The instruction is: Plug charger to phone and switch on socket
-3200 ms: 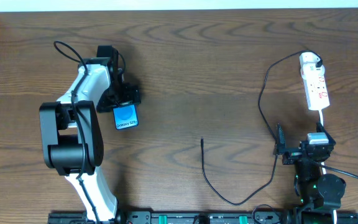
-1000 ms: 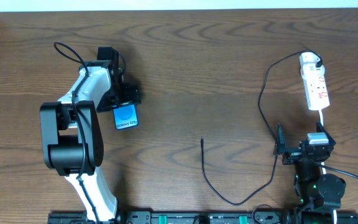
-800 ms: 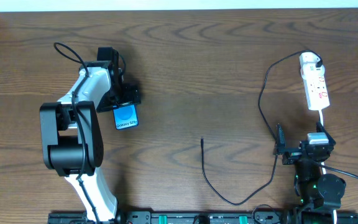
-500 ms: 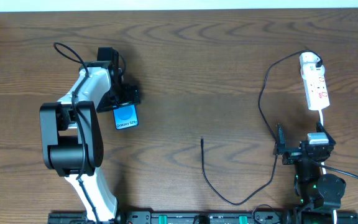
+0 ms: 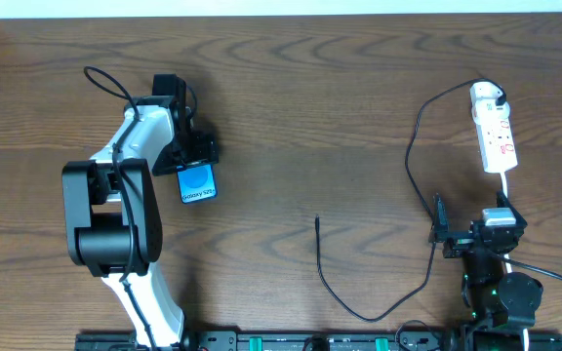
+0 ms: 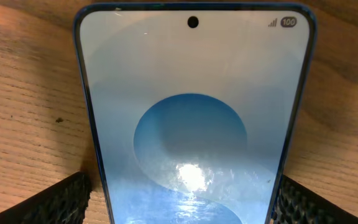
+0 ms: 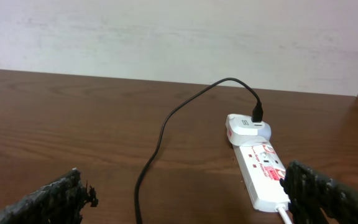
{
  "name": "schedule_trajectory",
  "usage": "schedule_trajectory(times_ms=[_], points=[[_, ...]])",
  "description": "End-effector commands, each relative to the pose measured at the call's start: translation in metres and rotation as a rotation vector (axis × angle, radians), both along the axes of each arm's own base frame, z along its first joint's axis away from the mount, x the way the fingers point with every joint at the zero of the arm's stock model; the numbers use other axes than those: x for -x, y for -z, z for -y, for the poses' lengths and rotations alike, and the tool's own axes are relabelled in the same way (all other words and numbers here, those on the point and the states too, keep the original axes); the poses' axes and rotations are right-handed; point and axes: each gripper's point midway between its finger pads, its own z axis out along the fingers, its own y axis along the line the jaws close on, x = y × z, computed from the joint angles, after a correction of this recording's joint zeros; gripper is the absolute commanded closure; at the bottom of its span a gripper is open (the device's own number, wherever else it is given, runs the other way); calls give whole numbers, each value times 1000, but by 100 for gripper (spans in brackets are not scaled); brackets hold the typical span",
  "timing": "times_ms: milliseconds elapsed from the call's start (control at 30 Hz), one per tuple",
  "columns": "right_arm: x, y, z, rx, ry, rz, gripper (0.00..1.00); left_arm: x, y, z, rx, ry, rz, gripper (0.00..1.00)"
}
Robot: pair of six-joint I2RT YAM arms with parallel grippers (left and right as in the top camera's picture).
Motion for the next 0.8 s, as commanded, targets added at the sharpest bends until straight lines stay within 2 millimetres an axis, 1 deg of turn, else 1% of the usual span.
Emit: schedule_trajectory(times_ms=[0,100,200,600,767], points=[[0,0,1,10,6,0,1,13,12,3,19,-10,-44,11],[0,0,1,9,6,0,1,13,12,3,19,-10,-44,17],[0,0,1,9,6,0,1,13,12,3,19,-10,-44,20],[0,0,1,9,6,0,1,12,12,3,19,-10,-44,21],[0,0,1,9,6,0,1,13,12,3,19,-10,-44,30]])
